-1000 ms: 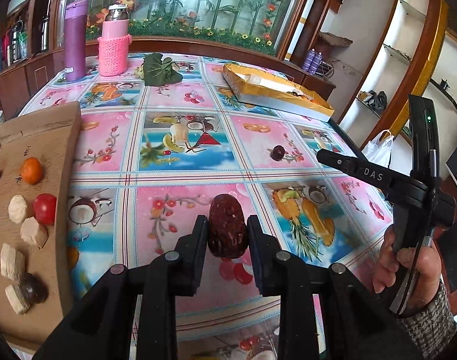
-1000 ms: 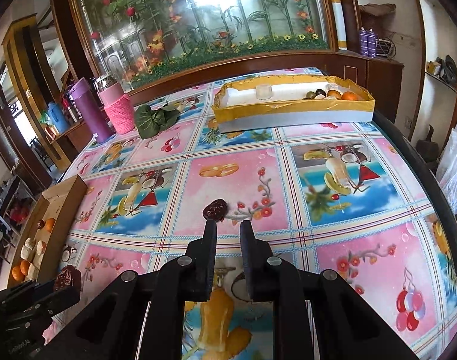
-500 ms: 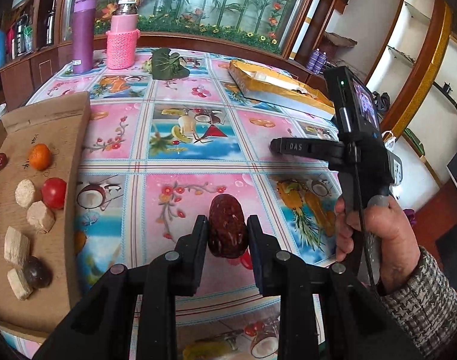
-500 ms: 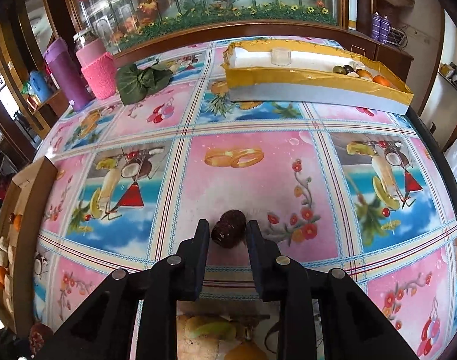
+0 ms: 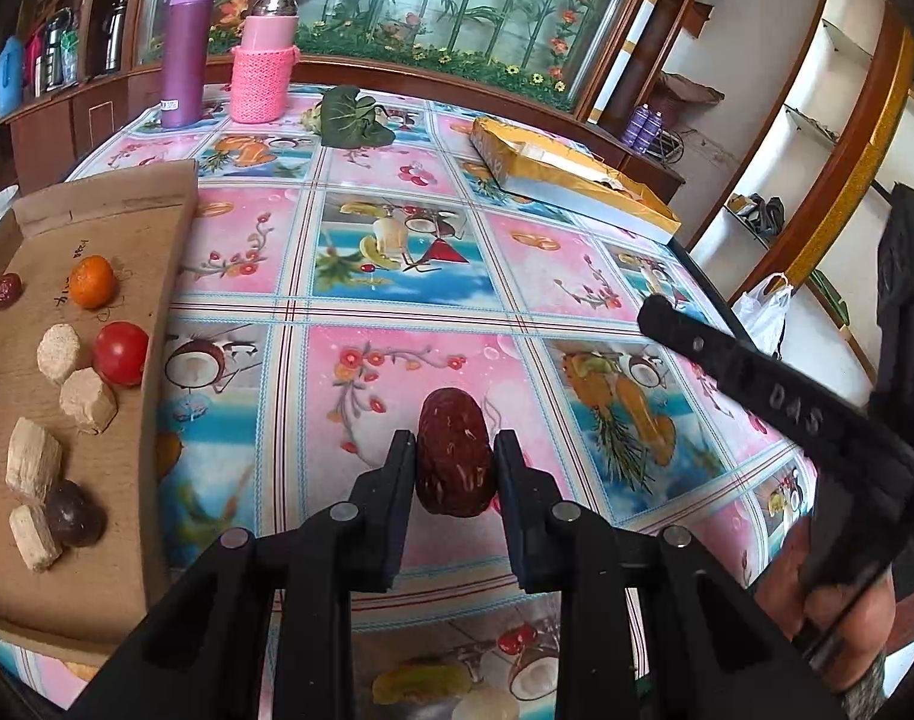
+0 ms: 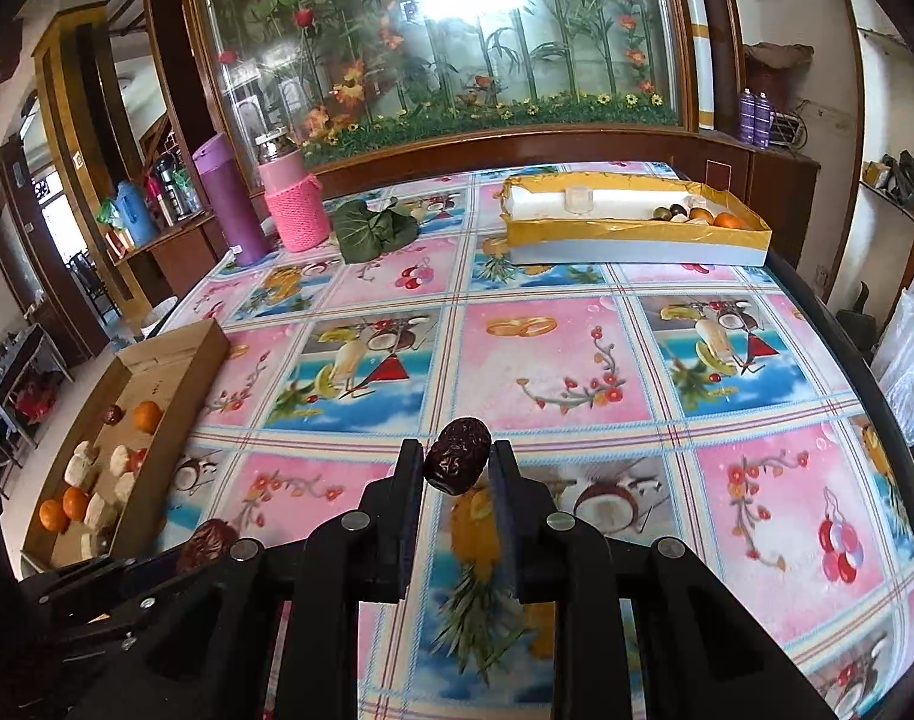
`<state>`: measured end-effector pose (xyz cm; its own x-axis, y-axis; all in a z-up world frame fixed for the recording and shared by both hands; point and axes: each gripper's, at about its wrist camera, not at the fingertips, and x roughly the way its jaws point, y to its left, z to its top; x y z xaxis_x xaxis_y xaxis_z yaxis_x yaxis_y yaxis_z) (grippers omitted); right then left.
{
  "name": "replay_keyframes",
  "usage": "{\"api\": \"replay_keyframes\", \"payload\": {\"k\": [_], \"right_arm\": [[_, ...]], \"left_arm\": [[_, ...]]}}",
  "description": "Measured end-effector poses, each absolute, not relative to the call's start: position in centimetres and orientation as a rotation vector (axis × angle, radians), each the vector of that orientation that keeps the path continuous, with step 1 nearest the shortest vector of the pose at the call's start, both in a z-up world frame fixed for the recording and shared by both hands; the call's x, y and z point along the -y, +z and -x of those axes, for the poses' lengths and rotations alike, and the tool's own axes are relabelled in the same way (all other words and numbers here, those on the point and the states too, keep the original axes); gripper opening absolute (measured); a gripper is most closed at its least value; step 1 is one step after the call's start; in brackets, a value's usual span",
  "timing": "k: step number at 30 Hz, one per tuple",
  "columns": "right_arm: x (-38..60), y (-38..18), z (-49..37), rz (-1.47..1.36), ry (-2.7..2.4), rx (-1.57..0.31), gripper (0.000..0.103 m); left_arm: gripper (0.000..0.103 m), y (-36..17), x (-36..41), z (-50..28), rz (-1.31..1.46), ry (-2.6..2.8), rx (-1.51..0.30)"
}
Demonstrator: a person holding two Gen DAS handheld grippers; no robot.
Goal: Organize fruits
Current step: 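Carry both held dates over to the cardboard tray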
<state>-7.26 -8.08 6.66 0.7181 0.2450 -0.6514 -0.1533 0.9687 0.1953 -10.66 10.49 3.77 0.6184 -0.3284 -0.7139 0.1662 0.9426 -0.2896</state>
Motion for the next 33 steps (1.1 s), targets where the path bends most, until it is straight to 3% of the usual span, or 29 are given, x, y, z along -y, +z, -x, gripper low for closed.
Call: {"api": "replay_keyframes", "payload": {"k": [33], "right_arm": [[3.0,5.8,13.7,-0.074,0.319,-0.776,0.024]], "left_arm": [[0.026,6.3,-12.4,14.4,0.158,-0.198,-0.761]]}}
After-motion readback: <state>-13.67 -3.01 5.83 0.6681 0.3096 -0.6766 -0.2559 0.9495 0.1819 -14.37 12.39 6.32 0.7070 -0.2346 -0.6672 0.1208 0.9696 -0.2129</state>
